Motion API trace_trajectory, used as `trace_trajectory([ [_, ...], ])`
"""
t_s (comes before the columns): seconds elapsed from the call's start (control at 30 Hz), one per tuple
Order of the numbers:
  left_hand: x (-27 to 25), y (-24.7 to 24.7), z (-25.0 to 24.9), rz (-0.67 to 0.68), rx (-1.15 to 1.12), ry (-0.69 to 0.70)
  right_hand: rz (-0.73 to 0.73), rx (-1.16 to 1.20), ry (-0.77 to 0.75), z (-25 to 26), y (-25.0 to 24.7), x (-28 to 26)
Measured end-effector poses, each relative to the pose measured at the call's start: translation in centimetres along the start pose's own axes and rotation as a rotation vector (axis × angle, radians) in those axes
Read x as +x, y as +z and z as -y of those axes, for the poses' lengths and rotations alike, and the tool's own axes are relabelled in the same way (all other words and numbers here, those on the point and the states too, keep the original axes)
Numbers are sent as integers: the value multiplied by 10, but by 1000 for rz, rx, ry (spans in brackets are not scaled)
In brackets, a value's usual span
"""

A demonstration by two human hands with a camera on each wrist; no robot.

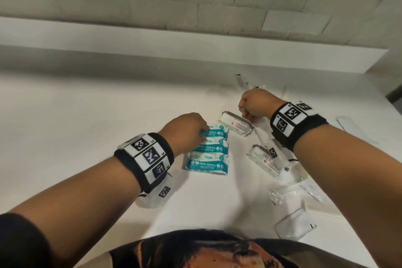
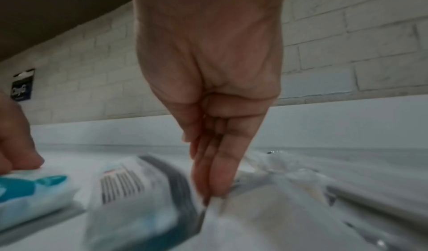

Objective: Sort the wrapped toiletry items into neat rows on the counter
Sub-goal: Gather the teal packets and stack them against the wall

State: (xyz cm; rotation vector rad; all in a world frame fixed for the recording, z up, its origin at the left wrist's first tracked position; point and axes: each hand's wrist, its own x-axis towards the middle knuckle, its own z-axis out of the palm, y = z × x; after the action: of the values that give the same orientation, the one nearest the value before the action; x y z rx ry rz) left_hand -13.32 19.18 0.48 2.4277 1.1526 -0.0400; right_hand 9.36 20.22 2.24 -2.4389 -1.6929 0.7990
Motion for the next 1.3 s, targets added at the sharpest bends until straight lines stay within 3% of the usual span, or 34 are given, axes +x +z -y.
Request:
trace_trajectory([
  [0.07,1,1,1,6,21,-2,2,-30,-24,-1,-1,-1],
  [0.13,2,1,1,6,33,-3,106,-38,-43,0,2,-7],
  [0.2,4,1,2,9,39,-1,161,-176,-89,1,10,-14],
  [0.27,5,0,2,19,43,-2,124,-327,-135,2,20,-13],
  [0.4,7,0,1,28,50,-4,263,-106,-63,7,5,-12],
  [0.53,7,0,0,23,63,-3,-3,-321,-89,5,-13,8],
  [0.6,8,1,0,22,69,-10,-58,-339,-88,4,-15,14],
  [0.8,8,1,-1,11,43,-33,23,-277,-83,11,1,8],
  [0.9,7,0,-1,-5,41,-24,29,-235,-176,25,12,12],
  [1.03,3,0,-2,-41,90,2,155,-259,-300,42,14,0],
  [1.2,2,-5,-2,-53,45,4,16,-296,-211,21,-21,-46],
  [1.3,10,-10,-10,-4,65,15,217,-434,-108,-2,-19,-86],
])
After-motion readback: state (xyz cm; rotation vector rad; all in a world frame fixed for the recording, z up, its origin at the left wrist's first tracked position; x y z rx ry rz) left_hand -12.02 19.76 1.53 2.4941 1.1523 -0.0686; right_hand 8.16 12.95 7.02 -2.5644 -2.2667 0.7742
